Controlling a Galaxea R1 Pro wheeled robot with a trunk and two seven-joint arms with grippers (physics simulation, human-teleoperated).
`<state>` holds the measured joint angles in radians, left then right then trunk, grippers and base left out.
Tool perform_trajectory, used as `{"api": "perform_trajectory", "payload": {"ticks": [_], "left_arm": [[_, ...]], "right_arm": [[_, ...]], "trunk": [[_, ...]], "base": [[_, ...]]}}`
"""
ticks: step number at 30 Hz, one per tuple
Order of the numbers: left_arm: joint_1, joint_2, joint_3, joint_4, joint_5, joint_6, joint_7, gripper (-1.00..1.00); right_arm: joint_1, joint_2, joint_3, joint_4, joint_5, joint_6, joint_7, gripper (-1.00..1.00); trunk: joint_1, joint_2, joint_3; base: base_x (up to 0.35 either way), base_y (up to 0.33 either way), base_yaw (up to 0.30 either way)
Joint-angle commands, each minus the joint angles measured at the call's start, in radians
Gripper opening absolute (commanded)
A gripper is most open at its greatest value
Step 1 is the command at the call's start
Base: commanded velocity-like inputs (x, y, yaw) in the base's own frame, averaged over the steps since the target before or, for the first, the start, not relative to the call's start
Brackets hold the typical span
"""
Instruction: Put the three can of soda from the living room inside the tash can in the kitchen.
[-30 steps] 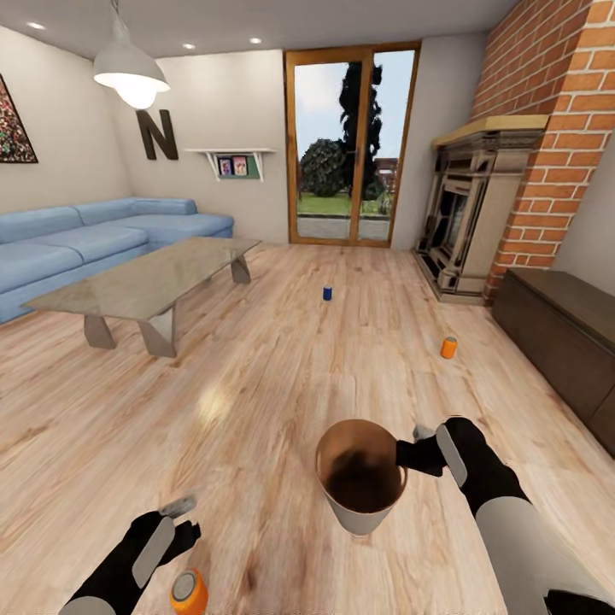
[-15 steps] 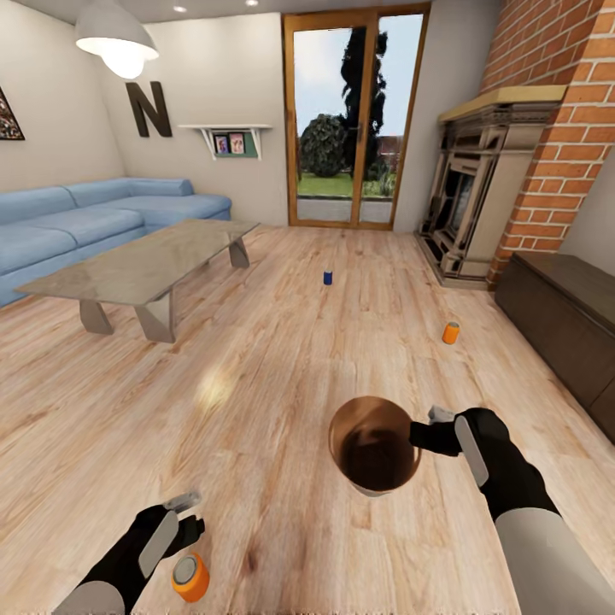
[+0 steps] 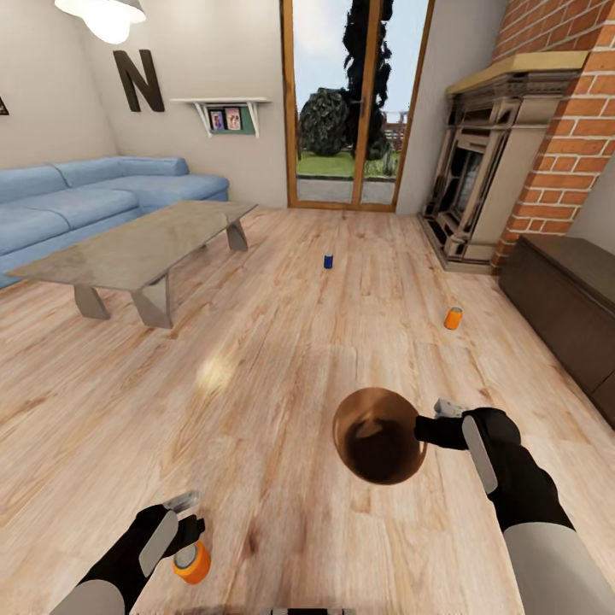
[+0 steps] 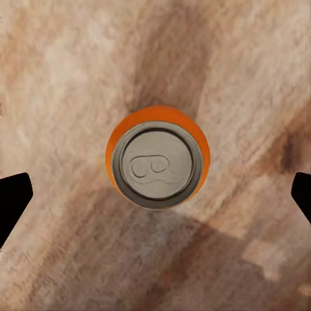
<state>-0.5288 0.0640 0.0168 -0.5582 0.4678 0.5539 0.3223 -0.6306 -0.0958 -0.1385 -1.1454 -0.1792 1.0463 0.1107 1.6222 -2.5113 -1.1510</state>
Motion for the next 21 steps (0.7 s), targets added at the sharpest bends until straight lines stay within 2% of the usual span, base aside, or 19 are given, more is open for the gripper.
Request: {"api": "perform_trajectory", "payload": {"ticks": [1, 4, 11, 15, 21], "left_arm": [[0.000, 0.002, 0.000, 0.000, 0.000, 0.000, 0.000, 1.00], [-0.010, 0.004, 0.000, 0.001, 0.000, 0.000, 0.000, 1.00], [-0.036, 0.004, -0.001, 0.014, 0.000, -0.012, -0.003, 1.00], [-0.041, 0.006, -0.001, 0.016, -0.002, -0.020, -0.022, 1.00], [-0.052, 0.003, 0.000, 0.017, -0.043, -0.028, -0.035, 1.00]], "right_arm": [[0.001, 0.000, 0.001, -0.008, -0.033, 0.001, 0.004, -1.00], [0.005, -0.001, 0.004, -0.032, -0.034, 0.001, 0.004, -1.00], [0.040, -0.004, 0.006, -0.158, -0.034, 0.001, 0.004, -1.00], [0.051, -0.004, 0.007, -0.184, -0.034, 0.001, 0.004, -1.00], [0.055, -0.004, 0.007, -0.193, -0.034, 0.001, 0.004, -1.00]], "trunk": [[0.000, 0.000, -0.004], [0.002, -0.001, -0.015], [0.005, -0.003, -0.043], [0.007, -0.004, -0.058], [0.009, -0.005, -0.081]], "base": [[0.000, 0.000, 0.000], [0.000, 0.000, 0.000], [0.000, 0.000, 0.000], [0.000, 0.000, 0.000], [0.000, 0.000, 0.000]]}}
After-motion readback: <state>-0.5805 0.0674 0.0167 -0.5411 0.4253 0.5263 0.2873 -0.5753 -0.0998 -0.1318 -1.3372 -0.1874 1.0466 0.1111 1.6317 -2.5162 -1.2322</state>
